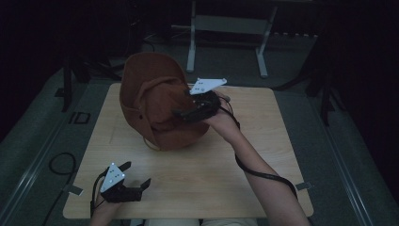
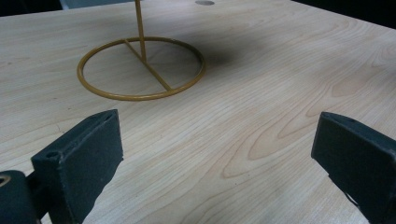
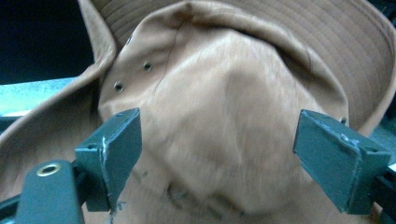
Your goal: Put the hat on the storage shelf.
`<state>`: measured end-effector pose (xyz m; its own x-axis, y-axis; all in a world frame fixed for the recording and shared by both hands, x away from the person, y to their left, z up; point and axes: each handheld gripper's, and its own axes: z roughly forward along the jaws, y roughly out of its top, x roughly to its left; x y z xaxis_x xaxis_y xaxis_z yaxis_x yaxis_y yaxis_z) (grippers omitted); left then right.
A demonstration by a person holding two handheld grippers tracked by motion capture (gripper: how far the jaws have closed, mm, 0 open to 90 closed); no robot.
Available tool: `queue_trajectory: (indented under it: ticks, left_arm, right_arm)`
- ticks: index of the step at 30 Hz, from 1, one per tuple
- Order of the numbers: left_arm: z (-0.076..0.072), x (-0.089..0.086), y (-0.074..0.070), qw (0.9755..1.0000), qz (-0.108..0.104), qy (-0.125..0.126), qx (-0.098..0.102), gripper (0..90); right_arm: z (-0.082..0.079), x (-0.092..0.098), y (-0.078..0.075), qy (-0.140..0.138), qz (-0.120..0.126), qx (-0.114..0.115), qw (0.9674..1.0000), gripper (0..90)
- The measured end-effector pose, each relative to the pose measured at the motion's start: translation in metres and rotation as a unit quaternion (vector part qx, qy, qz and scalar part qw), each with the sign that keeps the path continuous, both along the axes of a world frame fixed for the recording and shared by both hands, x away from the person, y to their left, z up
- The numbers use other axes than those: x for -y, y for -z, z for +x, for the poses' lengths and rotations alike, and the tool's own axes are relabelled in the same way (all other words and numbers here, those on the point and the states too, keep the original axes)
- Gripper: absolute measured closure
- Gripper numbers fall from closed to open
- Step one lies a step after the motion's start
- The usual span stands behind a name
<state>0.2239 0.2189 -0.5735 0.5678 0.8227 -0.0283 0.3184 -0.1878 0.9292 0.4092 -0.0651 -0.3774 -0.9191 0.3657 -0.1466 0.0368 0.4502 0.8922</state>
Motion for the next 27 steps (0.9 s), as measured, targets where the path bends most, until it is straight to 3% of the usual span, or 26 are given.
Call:
queue_trajectory:
  ticks: [14,27]
  left_arm:
    - [0.0,0.002,0.001,1.0,0.004,0.001,0.001,2.5]
    - [0.001,0.003,0.003,1.0,0.009,0.002,0.002,2.6]
  right_arm:
    - [-0.028,0.061,0.03,0.01,0.016,-0.015,0.9997,15.4]
    - [-0.059,0.112,0.071,0.033,0.045,-0.026,0.9981,15.9]
